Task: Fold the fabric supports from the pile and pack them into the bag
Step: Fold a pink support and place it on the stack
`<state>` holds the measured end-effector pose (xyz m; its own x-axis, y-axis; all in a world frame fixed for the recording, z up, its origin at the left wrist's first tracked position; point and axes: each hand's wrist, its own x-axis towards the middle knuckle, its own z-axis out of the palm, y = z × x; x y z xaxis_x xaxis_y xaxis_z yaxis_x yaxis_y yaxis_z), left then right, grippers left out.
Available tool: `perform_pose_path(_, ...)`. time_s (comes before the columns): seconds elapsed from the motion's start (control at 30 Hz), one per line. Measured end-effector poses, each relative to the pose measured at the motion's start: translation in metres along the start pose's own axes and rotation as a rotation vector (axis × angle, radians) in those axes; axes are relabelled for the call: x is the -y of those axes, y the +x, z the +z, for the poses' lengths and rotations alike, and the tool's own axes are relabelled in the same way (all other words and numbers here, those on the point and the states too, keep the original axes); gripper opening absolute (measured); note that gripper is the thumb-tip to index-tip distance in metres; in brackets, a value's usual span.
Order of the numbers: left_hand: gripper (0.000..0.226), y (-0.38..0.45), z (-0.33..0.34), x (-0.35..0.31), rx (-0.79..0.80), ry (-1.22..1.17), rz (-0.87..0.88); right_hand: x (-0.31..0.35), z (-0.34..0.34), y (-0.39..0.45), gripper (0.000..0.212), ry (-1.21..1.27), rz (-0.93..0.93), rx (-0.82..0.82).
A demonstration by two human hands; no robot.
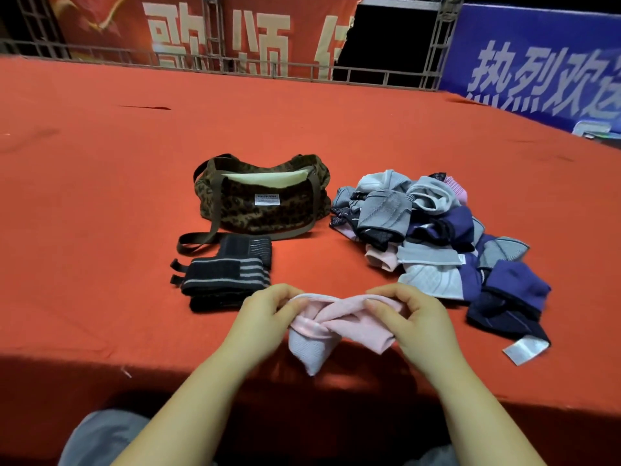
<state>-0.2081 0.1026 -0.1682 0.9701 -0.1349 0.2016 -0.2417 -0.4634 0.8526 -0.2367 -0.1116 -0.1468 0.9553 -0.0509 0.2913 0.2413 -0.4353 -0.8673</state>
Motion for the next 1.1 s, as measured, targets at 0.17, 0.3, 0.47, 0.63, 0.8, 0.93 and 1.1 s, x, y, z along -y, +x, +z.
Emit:
perform_pose_path(0.17,0.016,-0.041,0.007,0.008,-0.148,-0.608,-0.314,-0.009,0.013,-0.042,0.017,0.179,0.044,-0.082)
perform_pose_path(0.3,0.018,-0.055,-0.003,0.021,-0.279,-0.951,-0.436,-0.020,0.016,-0.064,0.012,0.370,0.135,-0.153)
perform_pose_path(0.47,0.020,-0.051,-0.012,0.024,-0.352,-1.189,-0.475,-0.033,0.011,-0.063,0.014,0.534,0.221,-0.225)
perform_pose_path(0.63,0.018,-0.052,-0.012,0.026,-0.334,-1.174,-0.450,-0.044,0.009,-0.056,0.024,0.452,0.236,-0.248)
perform_pose_path(0.8,0.018,-0.061,0.005,0.015,-0.210,-1.071,-0.422,-0.034,0.016,-0.046,0.006,0.023,0.200,-0.185)
perform_pose_path(0.93,0.028,-0.053,0.016,0.005,-0.215,-1.181,-0.372,-0.017,0.042,-0.061,0.039,-0.321,-0.140,-0.249)
perform_pose_path(1.1,0.069,-0.045,0.020,0.010,-0.170,-0.861,-0.246,-0.042,0.073,-0.072,0.044,-0.547,-0.207,-0.065)
